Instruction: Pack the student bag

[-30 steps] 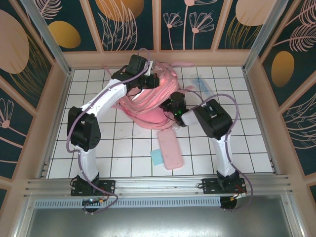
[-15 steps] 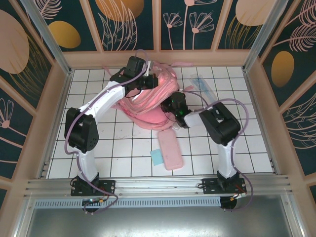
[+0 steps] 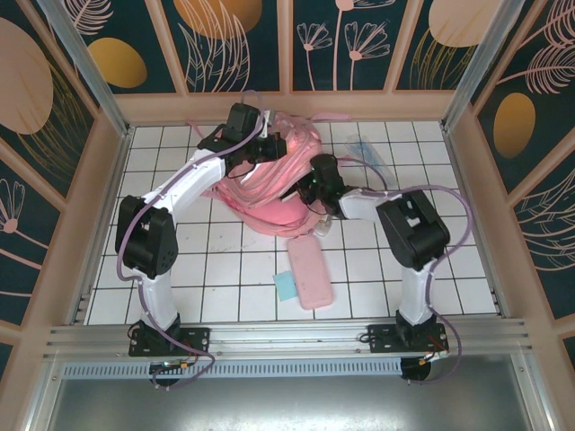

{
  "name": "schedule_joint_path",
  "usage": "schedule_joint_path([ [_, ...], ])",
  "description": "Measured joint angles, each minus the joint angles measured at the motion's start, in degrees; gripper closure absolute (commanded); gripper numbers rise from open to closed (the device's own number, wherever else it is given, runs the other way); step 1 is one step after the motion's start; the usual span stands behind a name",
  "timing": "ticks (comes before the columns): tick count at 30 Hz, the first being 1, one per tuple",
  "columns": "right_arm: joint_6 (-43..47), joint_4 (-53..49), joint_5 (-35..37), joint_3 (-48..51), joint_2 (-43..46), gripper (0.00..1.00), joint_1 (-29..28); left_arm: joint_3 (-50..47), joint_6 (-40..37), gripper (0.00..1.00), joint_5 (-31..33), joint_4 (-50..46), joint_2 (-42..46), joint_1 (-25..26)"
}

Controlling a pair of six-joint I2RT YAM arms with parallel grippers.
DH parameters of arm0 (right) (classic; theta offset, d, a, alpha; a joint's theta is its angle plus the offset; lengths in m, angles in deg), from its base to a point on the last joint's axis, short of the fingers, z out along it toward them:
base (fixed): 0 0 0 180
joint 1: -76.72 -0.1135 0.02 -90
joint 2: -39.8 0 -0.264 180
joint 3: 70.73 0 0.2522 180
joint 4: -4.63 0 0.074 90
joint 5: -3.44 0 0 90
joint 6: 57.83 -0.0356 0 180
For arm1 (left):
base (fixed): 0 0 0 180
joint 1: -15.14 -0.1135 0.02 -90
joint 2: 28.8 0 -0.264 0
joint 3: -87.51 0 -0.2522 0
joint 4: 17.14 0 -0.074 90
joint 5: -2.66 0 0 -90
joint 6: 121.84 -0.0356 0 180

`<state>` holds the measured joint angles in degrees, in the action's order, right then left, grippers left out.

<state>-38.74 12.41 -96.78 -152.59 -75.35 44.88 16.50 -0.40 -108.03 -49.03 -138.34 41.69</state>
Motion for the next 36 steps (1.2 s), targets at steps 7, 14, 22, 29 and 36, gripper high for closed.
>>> schedule_joint_path([
  [7,6.3,-17.4,-1.9,-29.4,-15.8,0.05,-0.2,-2.9,1.9,1.0,2.0,4.3,0.5,-1.8],
  [14,16.0,-37.4,0.9,-43.2,-20.4,0.01,-0.2,-2.9,3.2,1.0,3.1,4.4,0.6,-2.7],
  [22,18.4,-34.6,-1.2,-22.6,-6.9,0.01,0.8,-1.8,3.3,1.0,0.4,2.2,0.6,-0.7],
  [29,21.3,-28.8,-11.7,-6.6,5.2,0.05,4.2,-0.7,2.7,1.0,0.6,1.3,0.6,-0.7],
  [36,27.2,-29.6,-13.4,4.4,18.6,0.13,6.1,1.0,1.0,1.0,1.5,-0.4,0.6,-0.7],
])
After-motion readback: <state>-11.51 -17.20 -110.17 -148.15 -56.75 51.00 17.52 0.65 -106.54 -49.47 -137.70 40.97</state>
